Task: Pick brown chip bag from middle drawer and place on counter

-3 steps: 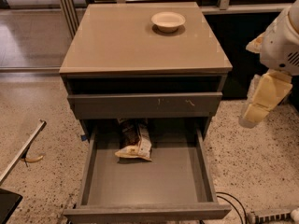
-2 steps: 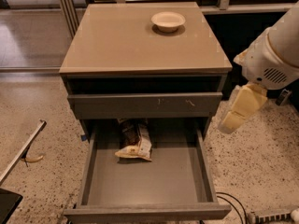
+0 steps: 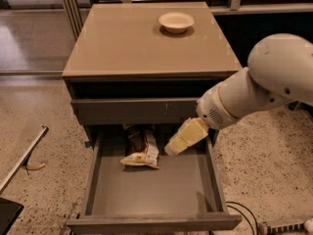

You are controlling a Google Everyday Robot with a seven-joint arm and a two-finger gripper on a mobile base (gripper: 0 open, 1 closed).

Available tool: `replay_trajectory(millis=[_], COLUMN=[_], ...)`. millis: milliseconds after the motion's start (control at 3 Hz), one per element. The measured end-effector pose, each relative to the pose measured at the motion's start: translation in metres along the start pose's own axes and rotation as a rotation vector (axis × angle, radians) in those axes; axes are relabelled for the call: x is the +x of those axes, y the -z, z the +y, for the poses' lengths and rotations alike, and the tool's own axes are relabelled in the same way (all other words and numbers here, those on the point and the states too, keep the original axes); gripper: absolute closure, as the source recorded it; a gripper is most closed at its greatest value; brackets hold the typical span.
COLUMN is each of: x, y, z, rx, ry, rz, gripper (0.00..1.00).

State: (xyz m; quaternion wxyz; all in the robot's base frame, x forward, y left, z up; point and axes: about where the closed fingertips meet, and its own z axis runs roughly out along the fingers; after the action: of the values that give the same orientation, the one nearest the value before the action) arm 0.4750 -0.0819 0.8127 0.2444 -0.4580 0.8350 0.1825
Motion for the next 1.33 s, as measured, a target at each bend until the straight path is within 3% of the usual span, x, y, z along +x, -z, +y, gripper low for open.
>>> replay_trajectory(millis=[333,667,1333], x=[-0.017,-0.031,-0.025], y=[-0.072,-0.075,-0.087], z=[0.015,0.0,-0.007], rx=[-0.081,-0.025,-0.018], ry=[-0.113,-0.124,-0.147], rz=[-0.094,-0.156,-0.16], gripper=[0.0,0.0,0.0])
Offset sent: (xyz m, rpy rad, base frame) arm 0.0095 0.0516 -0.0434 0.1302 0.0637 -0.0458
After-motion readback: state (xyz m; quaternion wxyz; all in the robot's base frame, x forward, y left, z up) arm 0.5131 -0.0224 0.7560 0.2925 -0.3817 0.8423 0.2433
